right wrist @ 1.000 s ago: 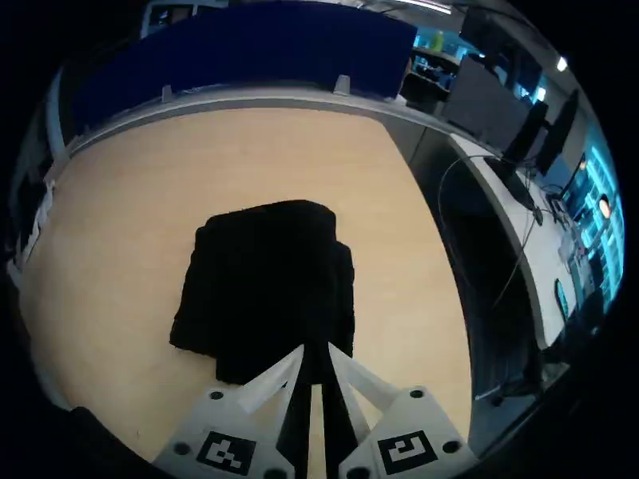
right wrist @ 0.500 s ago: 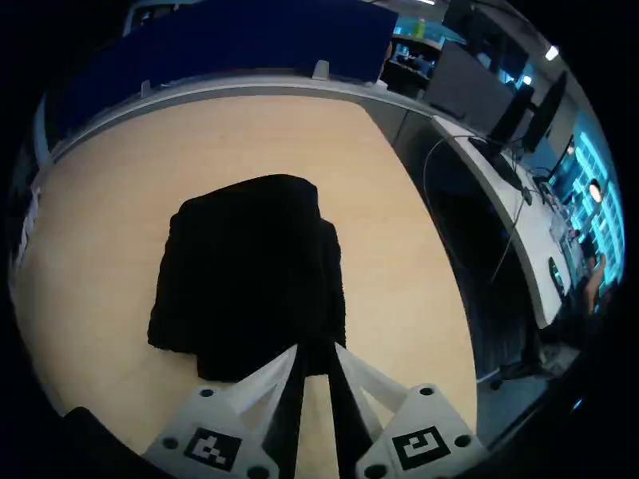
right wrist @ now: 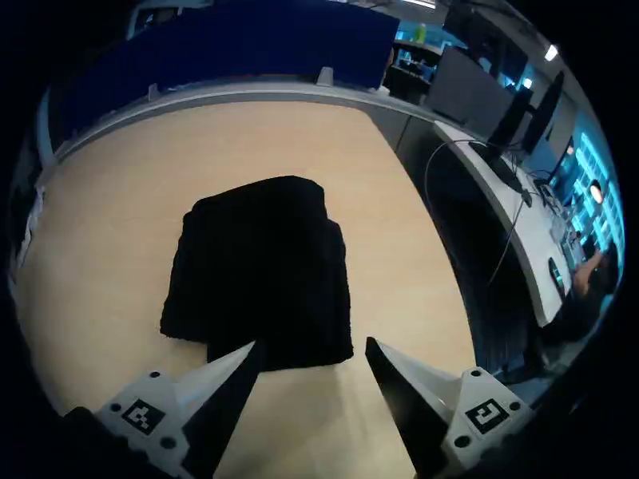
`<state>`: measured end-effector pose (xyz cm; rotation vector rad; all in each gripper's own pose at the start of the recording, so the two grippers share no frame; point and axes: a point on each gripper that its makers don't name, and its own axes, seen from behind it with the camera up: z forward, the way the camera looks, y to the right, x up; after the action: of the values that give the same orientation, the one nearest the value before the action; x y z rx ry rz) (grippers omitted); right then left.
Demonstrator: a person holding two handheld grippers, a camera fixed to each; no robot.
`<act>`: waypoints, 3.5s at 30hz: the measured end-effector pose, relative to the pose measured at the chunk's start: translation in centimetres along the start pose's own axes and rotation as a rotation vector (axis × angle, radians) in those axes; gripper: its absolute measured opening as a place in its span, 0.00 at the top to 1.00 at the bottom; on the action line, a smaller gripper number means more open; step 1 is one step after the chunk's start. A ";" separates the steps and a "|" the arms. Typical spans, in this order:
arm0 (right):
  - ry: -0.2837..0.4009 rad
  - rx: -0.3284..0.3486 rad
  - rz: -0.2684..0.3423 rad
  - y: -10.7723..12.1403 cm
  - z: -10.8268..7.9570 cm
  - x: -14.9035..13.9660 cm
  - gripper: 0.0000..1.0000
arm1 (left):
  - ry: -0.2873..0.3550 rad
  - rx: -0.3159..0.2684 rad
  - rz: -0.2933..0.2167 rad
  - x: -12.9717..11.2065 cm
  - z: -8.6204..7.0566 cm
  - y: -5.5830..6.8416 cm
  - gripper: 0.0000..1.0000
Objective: Fold towel
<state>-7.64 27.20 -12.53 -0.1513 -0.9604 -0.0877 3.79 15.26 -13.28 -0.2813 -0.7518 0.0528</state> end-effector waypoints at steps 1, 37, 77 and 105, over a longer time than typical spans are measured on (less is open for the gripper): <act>0.004 0.002 -0.001 -0.1 -0.1 0.1 0.03 | 0.000 0.000 0.000 0.0 0.0 0.0 0.05; -0.015 0.070 0.001 -2.6 2.3 -0.5 0.03 | -0.017 0.020 0.000 -1.1 -0.2 -0.7 0.04; 0.038 0.127 -0.065 -5.3 8.6 10.2 0.03 | -0.030 0.093 -0.044 -1.4 -0.8 -2.4 0.05; 0.232 0.099 0.030 -5.9 -1.0 10.6 0.03 | 0.026 0.040 -0.040 -0.4 -1.1 -3.4 0.05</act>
<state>-1.61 21.13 -3.84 -0.0625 -0.7289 -0.0295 4.05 11.67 -13.40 -0.2285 -0.7291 0.0261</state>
